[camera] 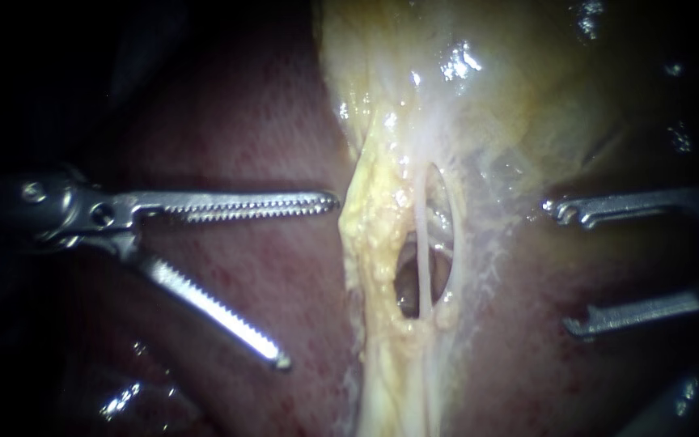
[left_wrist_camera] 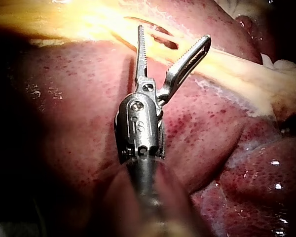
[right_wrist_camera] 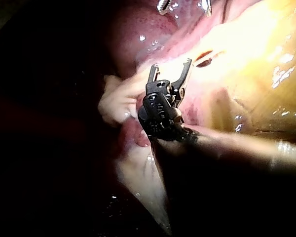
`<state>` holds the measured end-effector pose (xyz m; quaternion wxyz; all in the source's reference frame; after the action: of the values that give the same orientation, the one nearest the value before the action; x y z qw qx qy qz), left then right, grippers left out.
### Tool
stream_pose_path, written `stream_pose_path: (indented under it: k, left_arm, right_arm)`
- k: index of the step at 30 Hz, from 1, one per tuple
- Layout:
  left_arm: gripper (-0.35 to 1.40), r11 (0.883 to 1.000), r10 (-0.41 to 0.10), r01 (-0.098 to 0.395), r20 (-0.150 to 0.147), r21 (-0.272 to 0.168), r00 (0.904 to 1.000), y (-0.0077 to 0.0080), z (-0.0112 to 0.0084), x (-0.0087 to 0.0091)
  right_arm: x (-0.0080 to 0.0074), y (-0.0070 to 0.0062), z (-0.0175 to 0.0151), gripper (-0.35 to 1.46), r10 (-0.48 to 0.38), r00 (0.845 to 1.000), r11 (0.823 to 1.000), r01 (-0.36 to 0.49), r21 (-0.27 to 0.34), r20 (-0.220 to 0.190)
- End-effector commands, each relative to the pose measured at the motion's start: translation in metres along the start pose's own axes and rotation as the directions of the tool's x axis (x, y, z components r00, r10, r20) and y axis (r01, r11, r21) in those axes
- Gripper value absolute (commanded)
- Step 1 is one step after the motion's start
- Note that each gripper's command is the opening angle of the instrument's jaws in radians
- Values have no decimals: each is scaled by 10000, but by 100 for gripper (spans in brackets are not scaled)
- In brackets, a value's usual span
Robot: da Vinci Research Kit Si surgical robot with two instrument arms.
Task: Grabbing gallbladder
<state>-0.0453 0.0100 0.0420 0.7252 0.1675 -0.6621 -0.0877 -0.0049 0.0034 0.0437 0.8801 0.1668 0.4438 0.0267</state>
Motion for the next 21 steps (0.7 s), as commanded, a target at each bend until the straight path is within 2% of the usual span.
stream_pose_path:
  k: [1,5,10,15,16,18,21]
  left_arm:
    - [93,10000,-9,9,-11,-41,10000,1,0,-1]
    - [93,9986,35,-41,-113,-529,9999,3,3,-3]
    - [94,9910,-343,313,-208,-1305,9992,8,11,-4]
    - [94,9744,-685,610,-274,-2163,9973,13,20,-1]
    - [91,9681,-988,911,-212,-2336,9949,14,21,0]
    - [88,9566,-1247,1156,-172,-2677,9920,15,23,1]
    - [86,9417,-1418,1299,-158,-3102,9898,17,29,1]
  right_arm:
    - [0,0,0,56,0,10000,10000,0,0,-1]
    - [0,0,0,56,0,10000,10000,0,0,-1]
    - [0,0,0,56,1,10000,10000,-1,-1,-1]
    - [0,0,0,56,2,10000,10000,-2,-2,0]
    - [0,0,0,56,2,10000,10000,-2,-2,0]
    - [0,0,0,56,2,10000,10000,-2,-2,0]
    - [0,0,0,56,1,10000,10000,-1,-2,0]
